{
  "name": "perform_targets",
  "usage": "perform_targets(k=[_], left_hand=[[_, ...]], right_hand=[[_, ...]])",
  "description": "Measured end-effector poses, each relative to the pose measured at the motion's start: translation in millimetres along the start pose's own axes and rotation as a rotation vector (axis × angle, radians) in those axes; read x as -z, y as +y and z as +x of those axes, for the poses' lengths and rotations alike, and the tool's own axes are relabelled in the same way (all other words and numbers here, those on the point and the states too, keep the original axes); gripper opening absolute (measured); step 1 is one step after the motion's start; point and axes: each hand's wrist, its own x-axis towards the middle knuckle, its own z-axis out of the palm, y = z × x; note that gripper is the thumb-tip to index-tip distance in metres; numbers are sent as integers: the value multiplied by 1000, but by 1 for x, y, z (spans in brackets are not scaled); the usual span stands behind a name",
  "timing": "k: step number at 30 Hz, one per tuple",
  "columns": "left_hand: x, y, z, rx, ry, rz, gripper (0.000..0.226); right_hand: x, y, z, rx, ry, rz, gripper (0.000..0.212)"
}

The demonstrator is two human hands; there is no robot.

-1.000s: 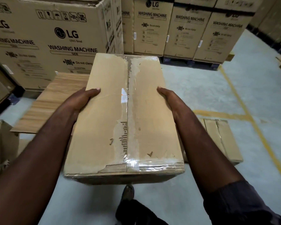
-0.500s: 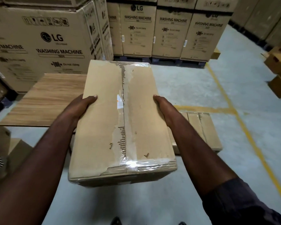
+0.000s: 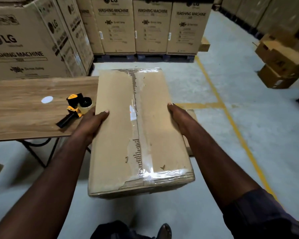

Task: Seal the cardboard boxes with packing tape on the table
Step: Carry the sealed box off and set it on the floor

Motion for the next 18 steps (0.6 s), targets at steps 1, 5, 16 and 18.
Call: perform_targets(k=[1, 5, 16, 18], left_hand=[[-12, -1, 1, -8, -6, 14, 28], [-49, -2, 14, -40, -12, 83, 30], [-92, -22, 135, -74, -17, 211, 39], [-100, -26, 168, -79, -12, 228, 43]], right_hand=[[11, 0, 2, 1, 3, -8, 48], [45, 5, 19, -58, 62, -31, 39], [68, 1, 116, -99, 111, -65, 39], [64, -4, 144, -107, 101, -106, 41]])
